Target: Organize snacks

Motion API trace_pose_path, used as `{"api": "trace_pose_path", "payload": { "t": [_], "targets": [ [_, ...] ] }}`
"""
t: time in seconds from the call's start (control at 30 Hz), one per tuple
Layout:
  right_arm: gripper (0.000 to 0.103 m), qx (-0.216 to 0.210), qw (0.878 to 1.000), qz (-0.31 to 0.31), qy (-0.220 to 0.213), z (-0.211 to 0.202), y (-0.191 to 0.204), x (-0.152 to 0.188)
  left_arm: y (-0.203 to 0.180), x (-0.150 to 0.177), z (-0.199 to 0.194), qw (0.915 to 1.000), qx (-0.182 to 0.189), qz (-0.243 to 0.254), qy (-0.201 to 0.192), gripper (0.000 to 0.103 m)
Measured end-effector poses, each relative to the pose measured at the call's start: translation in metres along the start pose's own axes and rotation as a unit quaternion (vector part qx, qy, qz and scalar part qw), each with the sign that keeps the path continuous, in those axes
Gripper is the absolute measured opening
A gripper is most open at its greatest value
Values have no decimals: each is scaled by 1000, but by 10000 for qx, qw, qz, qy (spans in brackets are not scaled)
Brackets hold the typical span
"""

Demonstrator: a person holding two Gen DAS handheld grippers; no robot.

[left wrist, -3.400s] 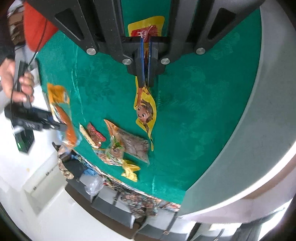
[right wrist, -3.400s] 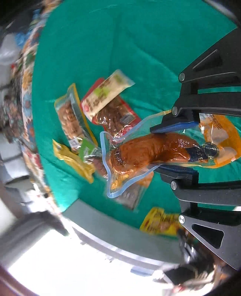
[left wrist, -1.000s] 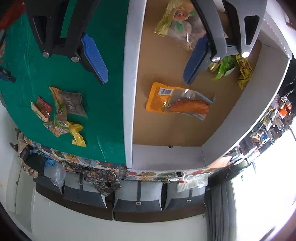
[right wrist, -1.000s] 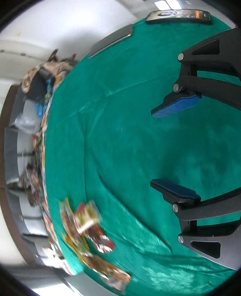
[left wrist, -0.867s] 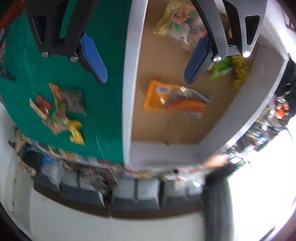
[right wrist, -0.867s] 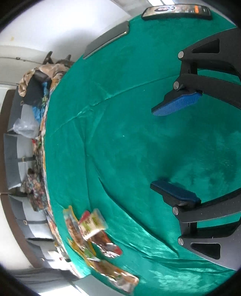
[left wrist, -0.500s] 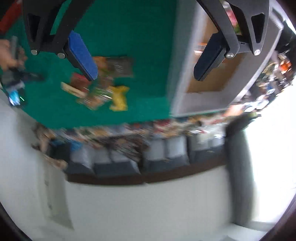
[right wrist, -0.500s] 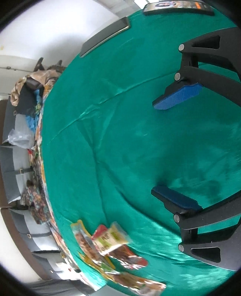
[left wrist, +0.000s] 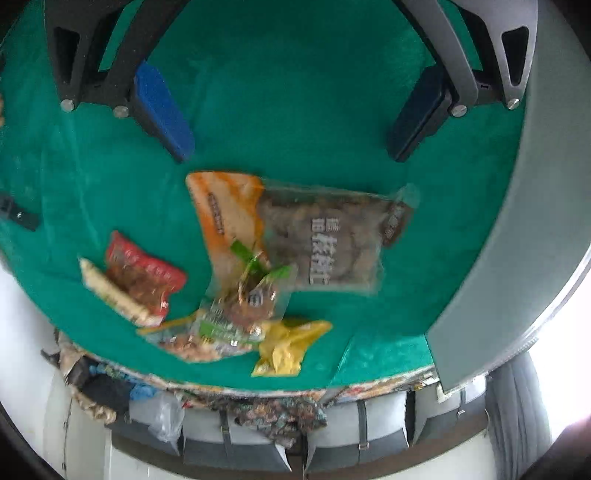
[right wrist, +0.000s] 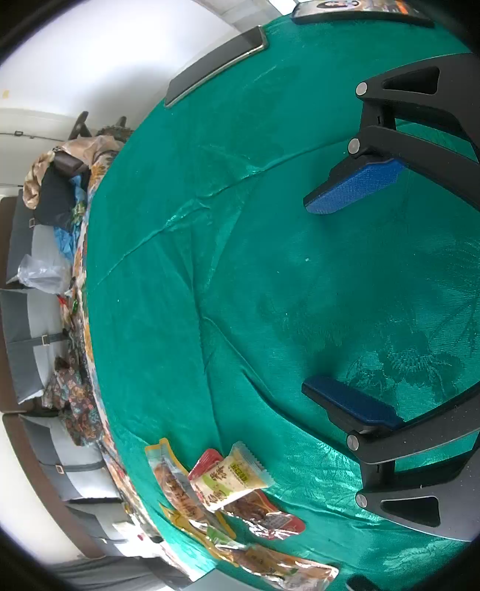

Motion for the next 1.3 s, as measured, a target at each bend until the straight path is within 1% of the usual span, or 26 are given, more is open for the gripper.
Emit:
{"api": "trace_pose_path", "payload": {
  "t": [0.07, 1.3],
  "targets": [
    [92, -1, 10000, 1, 0, -1, 0, 1, 5, -3, 1, 10000, -36, -78, -15, 103],
    [92, -1, 10000, -13, -2, 0, 0, -1, 6, -3, 3, 10000, -20, -77, -13, 103]
  ]
}}
Point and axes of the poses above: each gripper's, at about its wrist camera, not at the fingertips, and z roughly the way its jaws point, y to its left, x to its underside, the point moved 10 cm from there along z, roughly the way its jaws point, and after that the axes turned 15 degrees about x, right-handed, at the moved point
